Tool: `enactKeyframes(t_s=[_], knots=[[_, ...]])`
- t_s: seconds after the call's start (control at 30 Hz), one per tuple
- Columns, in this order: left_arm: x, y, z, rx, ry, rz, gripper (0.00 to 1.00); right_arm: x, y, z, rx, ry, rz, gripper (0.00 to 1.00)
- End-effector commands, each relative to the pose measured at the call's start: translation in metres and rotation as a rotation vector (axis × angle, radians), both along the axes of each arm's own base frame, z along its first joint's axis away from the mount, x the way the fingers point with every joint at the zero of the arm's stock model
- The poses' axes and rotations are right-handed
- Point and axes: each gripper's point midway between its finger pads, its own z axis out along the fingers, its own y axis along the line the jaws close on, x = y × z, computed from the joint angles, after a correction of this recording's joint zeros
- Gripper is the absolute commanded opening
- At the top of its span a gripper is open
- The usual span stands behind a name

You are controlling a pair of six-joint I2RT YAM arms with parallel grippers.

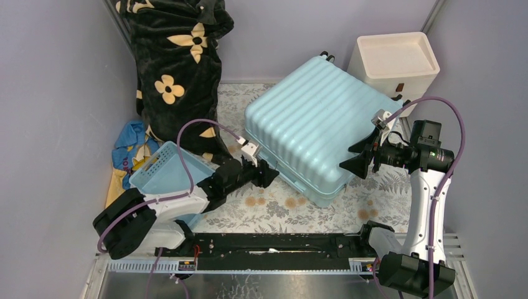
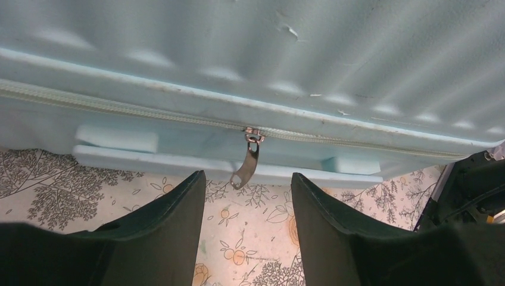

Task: Open, take out, and arrange the luggage
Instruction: Adjust the luggage at the center of the board, then unzip the luggage at the center of the board.

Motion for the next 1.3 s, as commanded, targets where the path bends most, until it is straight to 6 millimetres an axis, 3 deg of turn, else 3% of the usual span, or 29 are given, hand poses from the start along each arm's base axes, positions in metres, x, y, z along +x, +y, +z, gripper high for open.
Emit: enactKeyframes(t_s=[0.0,0.2,0.53,0.7,0.83,1.0,1.13,1.27], knots=[[0.019,-0.011,0.032,-0.055,-0.112,0.044,0.60,-0.002,0.006,0.009,0.038,-0.029,0.032,0.84],[0.028,-0.013,0.023,-0.015,-0.110,0.087,0.50,-0.002,0.006,0.009,0.039,-0.024,0.032,0.84],[0.026,-0.023,0.014,0.004,-0.092,0.061,0.41,-0.001,0.005,0.009,0.042,-0.019,0.033,0.84],[0.028,-0.025,0.008,0.020,-0.073,0.065,0.26,-0.001,0.005,0.010,0.039,-0.019,0.035,0.84],[0.028,-0.021,0.008,0.031,-0.063,0.080,0.00,-0.003,0.004,0.011,0.016,-0.023,0.045,0.84],[0.026,-0.010,0.016,0.044,-0.062,0.107,0.00,-0.014,0.010,0.026,-0.043,-0.093,0.145,0.84],[0.021,-0.009,0.020,0.037,-0.058,0.083,0.00,-0.015,0.033,0.040,-0.097,-0.141,0.271,0.85],[0.020,-0.009,0.014,0.058,-0.038,0.050,0.00,-0.021,0.092,0.031,-0.195,-0.193,0.439,0.90]])
